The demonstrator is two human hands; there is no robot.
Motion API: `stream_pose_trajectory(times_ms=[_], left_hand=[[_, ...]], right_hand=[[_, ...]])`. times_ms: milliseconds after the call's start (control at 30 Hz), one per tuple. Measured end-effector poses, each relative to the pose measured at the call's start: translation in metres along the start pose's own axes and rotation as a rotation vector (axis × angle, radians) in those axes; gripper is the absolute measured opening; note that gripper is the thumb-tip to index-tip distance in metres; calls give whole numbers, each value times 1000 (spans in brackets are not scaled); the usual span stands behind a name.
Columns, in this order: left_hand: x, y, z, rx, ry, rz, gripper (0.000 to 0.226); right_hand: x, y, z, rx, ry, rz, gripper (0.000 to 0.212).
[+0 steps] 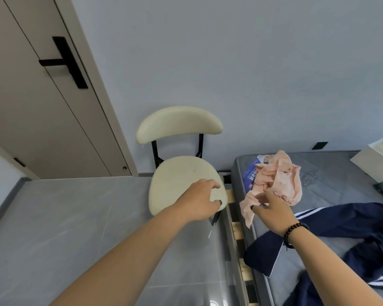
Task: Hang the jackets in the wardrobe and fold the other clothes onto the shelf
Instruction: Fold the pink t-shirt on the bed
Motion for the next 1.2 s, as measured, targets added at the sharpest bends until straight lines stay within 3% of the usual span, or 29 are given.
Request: stream_pose_trajectory(times_ms=[200, 433, 700, 833, 967, 1200], left_hand=[[-9, -18, -100, 22, -23, 49, 44], [-21, -15, -223, 71, -146, 138, 44], [-17, 17, -348, 144, -206, 183, 44], [-6, 41, -388, 174, -244, 220, 42], [1, 61, -414, 214, -263, 240, 41], [-3, 68, -415, 272, -305, 242, 44]], right_hand=[[-48, -50, -105, -12, 103, -53, 40], [-117, -95, -246, 99, 260, -108, 41], [-196, -110, -359, 128, 415, -95, 48], [-224, -96, -388, 239, 474, 92, 47], [-248, -80, -403, 322, 486, 157, 47], [-227, -97, -397, 96, 255, -212, 27]])
Point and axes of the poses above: each hand's wrist, its own z-axis away from the middle knuckle, its own y-axis out of the palm, x = y × z, the point moved 2 cm from there along -z, towards the middle knuckle, and after that the axes turned 12 degrees about x, right-handed, at the moved point
